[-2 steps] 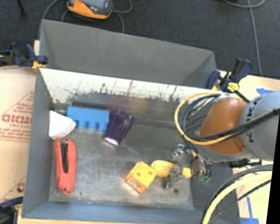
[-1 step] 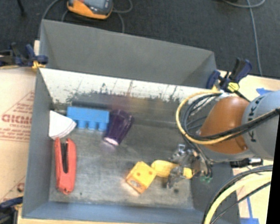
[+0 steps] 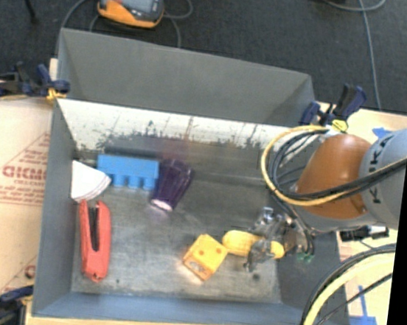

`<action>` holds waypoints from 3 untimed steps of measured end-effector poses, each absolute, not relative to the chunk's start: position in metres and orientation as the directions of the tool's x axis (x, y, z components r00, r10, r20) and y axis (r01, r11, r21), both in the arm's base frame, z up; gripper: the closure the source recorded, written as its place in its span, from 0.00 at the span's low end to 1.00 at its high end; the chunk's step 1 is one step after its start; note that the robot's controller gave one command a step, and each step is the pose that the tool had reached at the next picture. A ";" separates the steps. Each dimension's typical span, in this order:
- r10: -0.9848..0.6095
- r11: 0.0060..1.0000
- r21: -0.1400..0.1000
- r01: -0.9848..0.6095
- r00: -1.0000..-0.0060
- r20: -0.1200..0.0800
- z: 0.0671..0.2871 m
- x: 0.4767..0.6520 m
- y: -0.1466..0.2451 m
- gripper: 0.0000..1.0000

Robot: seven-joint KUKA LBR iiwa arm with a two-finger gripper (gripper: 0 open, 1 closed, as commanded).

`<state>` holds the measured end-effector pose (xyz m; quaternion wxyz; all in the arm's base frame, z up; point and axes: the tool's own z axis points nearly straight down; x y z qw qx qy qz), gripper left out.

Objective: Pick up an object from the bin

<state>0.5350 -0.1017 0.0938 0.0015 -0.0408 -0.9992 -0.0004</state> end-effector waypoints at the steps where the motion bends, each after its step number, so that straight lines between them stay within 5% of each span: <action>1: 0.080 0.997 0.001 0.080 -0.997 -0.003 0.113 0.537 -0.102 1.00; 3: 0.078 0.997 0.000 0.078 -0.997 -0.005 0.133 0.537 -0.102 1.00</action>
Offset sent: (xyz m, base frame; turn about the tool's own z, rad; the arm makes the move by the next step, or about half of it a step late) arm 0.0000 -0.0002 0.0270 0.0000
